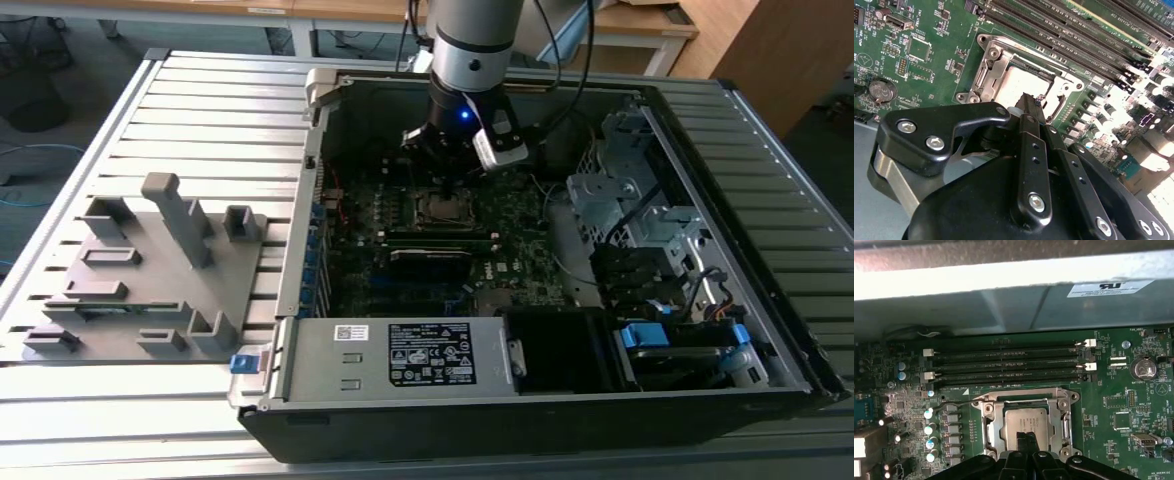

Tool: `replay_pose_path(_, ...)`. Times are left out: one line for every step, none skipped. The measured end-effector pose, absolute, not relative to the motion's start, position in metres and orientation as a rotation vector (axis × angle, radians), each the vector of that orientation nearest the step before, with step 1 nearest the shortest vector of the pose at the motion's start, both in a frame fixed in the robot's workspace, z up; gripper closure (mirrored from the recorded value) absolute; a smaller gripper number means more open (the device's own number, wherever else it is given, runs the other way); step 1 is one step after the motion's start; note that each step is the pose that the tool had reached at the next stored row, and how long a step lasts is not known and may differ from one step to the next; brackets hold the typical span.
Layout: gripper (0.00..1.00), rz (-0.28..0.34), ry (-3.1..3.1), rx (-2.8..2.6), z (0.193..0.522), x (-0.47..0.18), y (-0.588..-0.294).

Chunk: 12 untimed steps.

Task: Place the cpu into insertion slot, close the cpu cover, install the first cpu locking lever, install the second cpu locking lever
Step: 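Close the cpu cover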

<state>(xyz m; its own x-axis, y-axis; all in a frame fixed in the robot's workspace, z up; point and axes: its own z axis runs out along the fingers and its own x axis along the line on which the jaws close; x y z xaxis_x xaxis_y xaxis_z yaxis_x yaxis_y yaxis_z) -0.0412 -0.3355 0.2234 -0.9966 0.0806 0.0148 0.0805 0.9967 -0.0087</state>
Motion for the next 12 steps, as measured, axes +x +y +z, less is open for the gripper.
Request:
replay_pose_path(0.90,0.013,-3.124,-0.126,0.223,-0.041,-0.336)
replay_pose_path(0.90,0.013,-3.124,-0.126,0.223,-0.041,-0.335)
replay_pose_path(0.90,0.013,-3.124,-0.126,0.223,-0.042,-0.335)
replay_pose_path(0.90,0.013,-3.124,-0.126,0.223,-0.042,-0.335)
replay_pose_path(0.90,0.013,-3.124,-0.126,0.223,-0.043,-0.335)
replay_pose_path(0.90,0.013,-3.125,-0.126,0.222,-0.045,-0.335)
replay_pose_path(0.90,0.012,-3.125,-0.126,0.222,-0.047,-0.335)
replay_pose_path(0.90,0.012,-3.126,-0.126,0.221,-0.048,-0.335)
replay_pose_path(0.90,0.012,-3.127,-0.126,0.220,-0.050,-0.335)
replay_pose_path(0.90,0.012,-3.127,-0.126,0.219,-0.051,-0.335)
replay_pose_path(0.90,0.012,-3.128,-0.126,0.219,-0.051,-0.335)
replay_pose_path(0.90,0.013,-3.128,-0.126,0.218,-0.051,-0.335)
